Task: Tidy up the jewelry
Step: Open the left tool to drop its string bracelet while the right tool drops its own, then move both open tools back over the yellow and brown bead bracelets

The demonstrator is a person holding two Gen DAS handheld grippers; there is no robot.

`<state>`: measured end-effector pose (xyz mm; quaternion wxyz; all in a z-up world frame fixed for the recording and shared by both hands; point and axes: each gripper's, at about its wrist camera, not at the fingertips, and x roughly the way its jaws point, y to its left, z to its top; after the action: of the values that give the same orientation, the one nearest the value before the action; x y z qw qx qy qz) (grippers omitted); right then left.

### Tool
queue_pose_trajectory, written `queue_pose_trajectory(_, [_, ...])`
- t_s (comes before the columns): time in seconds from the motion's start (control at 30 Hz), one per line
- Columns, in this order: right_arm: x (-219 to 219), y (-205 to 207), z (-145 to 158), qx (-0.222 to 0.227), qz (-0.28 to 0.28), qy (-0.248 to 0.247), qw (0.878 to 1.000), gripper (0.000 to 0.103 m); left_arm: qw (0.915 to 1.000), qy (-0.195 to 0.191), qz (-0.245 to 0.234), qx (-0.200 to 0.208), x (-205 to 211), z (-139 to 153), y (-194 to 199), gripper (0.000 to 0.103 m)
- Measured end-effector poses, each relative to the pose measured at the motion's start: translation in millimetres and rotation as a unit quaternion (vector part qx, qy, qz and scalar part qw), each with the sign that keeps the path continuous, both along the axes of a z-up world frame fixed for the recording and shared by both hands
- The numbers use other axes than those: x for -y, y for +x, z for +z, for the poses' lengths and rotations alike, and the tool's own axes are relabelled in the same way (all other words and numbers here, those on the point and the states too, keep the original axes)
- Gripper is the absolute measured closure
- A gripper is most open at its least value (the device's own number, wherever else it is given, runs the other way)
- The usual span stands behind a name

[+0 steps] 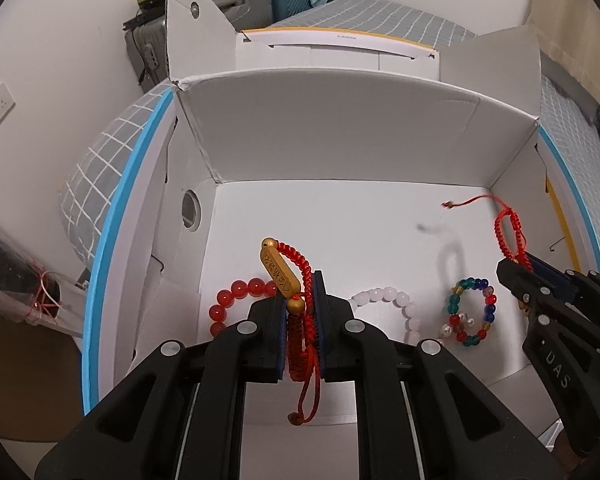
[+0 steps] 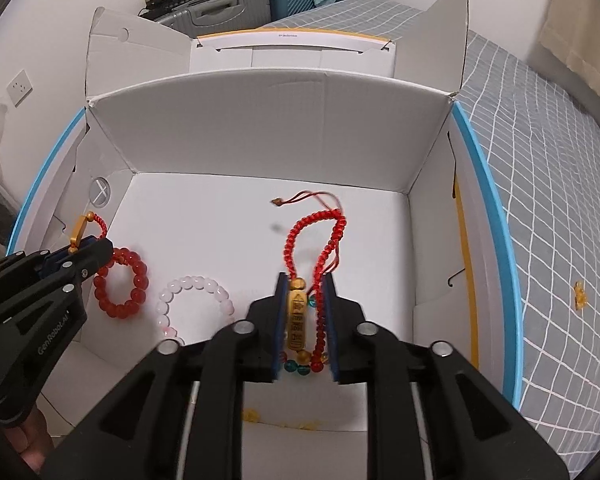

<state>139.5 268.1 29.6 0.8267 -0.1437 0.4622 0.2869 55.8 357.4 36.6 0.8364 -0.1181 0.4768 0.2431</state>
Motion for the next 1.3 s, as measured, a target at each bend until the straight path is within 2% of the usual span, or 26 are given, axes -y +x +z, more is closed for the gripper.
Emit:
queue_pose_trajectory(0.03, [0,0,1,0.000,0.000,0.001,1.000,0.076,1.0000,-0.002,0.000,0.001,0,1,0,0.091])
queue_pose_trajectory(0.1, [2,-1,3,0.004,-0.001,0.003,1.000,0.070,1.0000,-0.003,0.001,0.000,0,1,-1,0.085])
queue_pose_trajectory(0.17, [4,-4,6,0.013,0.000,0.005,1.000,0.063,1.0000,-0.002,0.007,0.007,-1,4,-4,0.067])
queue_pose_trajectory(0.33, [9,-12,20,0.034,0.003,0.017,0.999,0.041,0.9997,0.010,0.009,0.018,2,14,-8,0.047])
queue_pose_trajectory(0.43, [13,-16,28,0.045,0.005,0.024,0.999,0.033,0.9995,0.015,0.010,0.027,4,21,-11,0.043])
queue_pose_trajectory(0.53, [18,-19,36,0.052,0.006,0.033,0.998,0.028,0.9991,0.021,0.011,0.035,6,27,-14,0.032])
queue_pose_trajectory(0.67, [23,-24,47,0.080,0.004,0.036,0.996,0.024,0.9984,0.030,0.021,0.044,7,35,-19,0.022])
queue_pose_trajectory(0.97, [47,-31,68,0.118,-0.003,0.048,0.992,0.015,0.9947,0.062,0.026,0.078,20,57,-26,0.006])
queue_pose_trajectory(1.1, [67,-30,78,0.134,-0.017,0.053,0.989,0.010,0.9943,0.061,0.013,0.086,32,63,-22,0.006])
queue_pose_trajectory(1.3, [102,-31,91,0.140,-0.034,0.064,0.988,0.010,0.9929,0.062,-0.014,0.101,59,76,-16,0.006])
